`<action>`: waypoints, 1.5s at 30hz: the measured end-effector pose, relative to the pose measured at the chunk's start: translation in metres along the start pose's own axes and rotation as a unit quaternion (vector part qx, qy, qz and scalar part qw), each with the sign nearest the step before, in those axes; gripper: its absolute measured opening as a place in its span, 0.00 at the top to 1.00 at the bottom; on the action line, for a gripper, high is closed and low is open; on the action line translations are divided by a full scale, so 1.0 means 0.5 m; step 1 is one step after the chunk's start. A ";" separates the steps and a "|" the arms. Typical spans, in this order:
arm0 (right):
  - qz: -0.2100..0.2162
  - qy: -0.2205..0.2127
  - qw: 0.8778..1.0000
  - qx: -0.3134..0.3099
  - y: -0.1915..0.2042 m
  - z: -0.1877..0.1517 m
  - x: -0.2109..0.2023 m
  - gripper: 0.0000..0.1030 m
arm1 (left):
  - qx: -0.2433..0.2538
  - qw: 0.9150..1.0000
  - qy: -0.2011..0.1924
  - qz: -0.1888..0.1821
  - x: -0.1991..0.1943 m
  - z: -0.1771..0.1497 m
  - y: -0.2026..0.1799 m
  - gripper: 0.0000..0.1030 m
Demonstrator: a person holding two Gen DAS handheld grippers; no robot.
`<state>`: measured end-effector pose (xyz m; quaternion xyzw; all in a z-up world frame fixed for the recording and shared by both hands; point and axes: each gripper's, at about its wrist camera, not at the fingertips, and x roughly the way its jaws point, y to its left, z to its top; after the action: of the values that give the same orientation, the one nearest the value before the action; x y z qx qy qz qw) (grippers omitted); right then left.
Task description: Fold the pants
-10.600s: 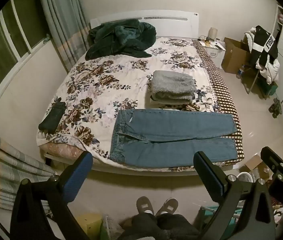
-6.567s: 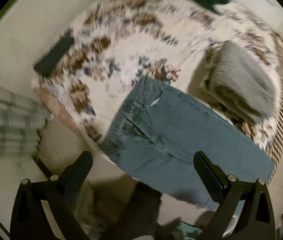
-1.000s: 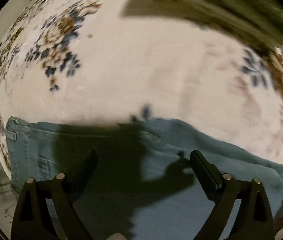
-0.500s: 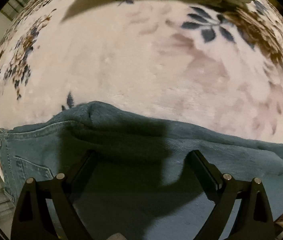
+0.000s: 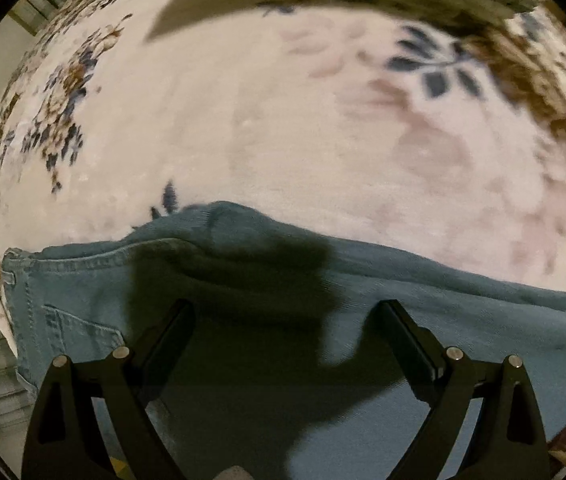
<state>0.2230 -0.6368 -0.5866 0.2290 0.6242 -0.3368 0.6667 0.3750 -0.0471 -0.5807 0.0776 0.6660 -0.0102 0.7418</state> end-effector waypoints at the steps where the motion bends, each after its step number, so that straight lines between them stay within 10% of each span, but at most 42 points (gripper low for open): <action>1: -0.003 -0.006 1.000 -0.004 0.012 -0.002 -0.012 0.84 | 0.004 1.000 -0.002 -0.011 -0.013 -0.004 -0.007 0.07; 6: 0.093 -0.025 0.994 -0.050 0.140 -0.069 -0.120 0.73 | 0.049 0.996 0.001 -0.069 -0.045 -0.029 -0.095 0.07; 9: 0.172 0.064 0.979 -0.084 0.252 -0.124 -0.077 0.73 | 0.086 0.995 0.002 -0.056 -0.015 -0.031 -0.153 0.07; 20: 0.204 0.027 0.978 -0.034 0.312 -0.170 -0.005 0.73 | 0.063 0.997 -0.001 -0.035 0.055 0.055 -0.106 0.03; 25: 0.245 -0.001 0.968 0.052 0.173 -0.202 -0.070 0.41 | 0.060 0.996 -0.006 -0.067 0.007 0.055 -0.081 0.03; 30: 0.198 -0.040 0.960 0.194 -0.053 -0.249 -0.105 0.39 | 0.084 0.994 0.013 -0.068 0.013 0.008 -0.106 0.03; 38: 0.304 0.051 0.883 0.354 -0.216 -0.267 0.077 0.49 | 0.117 0.992 0.038 -0.037 0.098 -0.019 -0.122 0.03; 41: 0.247 -0.011 0.921 0.302 -0.186 -0.245 0.040 0.78 | 0.125 0.991 0.034 -0.034 0.103 -0.032 -0.122 0.02; 45: 0.177 -0.106 0.939 0.274 -0.224 -0.239 -0.021 0.82 | 0.125 0.991 0.039 -0.031 0.099 -0.038 -0.151 0.02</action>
<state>0.0597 -0.6235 -0.5771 0.4726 0.3828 -0.3937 0.6893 0.3531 -0.1151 -0.6395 0.1493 0.6897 -0.1133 0.6994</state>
